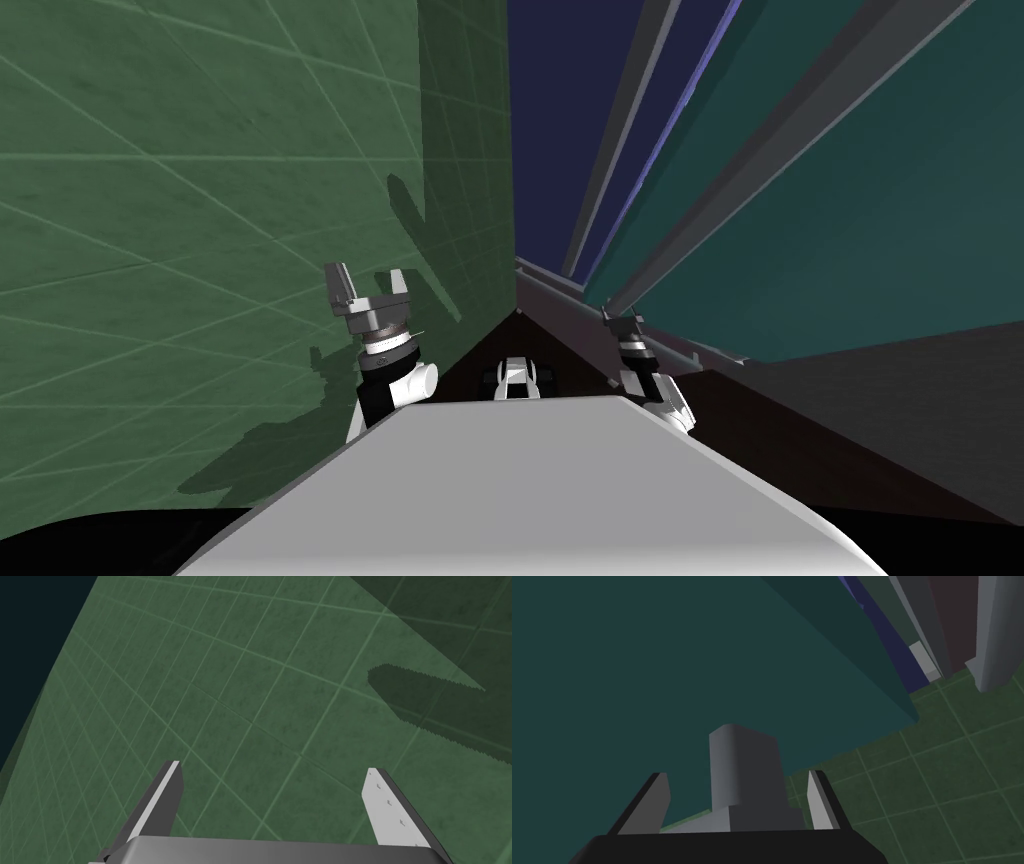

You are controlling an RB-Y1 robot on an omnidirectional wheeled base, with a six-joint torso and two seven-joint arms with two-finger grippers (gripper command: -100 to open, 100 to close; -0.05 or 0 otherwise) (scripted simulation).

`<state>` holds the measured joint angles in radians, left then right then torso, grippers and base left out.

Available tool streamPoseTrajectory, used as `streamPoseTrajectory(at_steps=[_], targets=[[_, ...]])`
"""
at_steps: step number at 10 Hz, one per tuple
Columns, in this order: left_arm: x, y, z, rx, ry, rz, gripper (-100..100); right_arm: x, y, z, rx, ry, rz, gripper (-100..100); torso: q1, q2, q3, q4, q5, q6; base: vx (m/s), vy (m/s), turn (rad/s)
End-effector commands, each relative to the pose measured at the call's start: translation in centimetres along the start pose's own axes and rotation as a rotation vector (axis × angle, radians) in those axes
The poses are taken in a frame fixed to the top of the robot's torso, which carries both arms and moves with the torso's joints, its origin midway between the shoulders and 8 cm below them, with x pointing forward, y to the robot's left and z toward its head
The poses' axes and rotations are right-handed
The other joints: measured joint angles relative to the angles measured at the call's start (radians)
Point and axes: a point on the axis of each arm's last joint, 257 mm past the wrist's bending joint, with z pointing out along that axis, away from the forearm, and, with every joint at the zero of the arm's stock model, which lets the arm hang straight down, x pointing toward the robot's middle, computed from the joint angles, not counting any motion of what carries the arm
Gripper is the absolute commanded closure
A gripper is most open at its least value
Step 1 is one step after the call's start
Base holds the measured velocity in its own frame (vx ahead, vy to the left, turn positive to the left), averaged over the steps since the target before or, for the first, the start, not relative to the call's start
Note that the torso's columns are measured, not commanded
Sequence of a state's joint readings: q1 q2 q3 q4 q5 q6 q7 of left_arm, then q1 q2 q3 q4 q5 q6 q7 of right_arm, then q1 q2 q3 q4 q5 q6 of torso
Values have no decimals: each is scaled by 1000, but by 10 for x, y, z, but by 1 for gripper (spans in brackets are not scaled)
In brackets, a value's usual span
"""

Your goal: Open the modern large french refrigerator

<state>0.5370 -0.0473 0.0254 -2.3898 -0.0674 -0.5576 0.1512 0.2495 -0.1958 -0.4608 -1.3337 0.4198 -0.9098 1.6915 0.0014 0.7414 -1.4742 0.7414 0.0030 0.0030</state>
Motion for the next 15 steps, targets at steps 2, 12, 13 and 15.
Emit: streamPoseTrajectory(at_steps=[2,12,13,15], targets=[[0,0,0,0,0,0,0,-18,14,8,-67,-73,36,100,2,-3,-2,0,1,-3,-218,-40,82],[0,0,0,0,0,0,0,-75,60,0,-230,-257,126,100,1,0,0,1,1,-3,-190,-109,92],[0,0,0,0,0,0,0,-82,65,-2,-249,-278,138,100,1,1,0,1,0,-2,-237,-125,102],[0,0,0,0,0,0,0,-90,76,-8,-283,-301,152,100,5,-5,-3,0,1,-2,-146,-96,62]])
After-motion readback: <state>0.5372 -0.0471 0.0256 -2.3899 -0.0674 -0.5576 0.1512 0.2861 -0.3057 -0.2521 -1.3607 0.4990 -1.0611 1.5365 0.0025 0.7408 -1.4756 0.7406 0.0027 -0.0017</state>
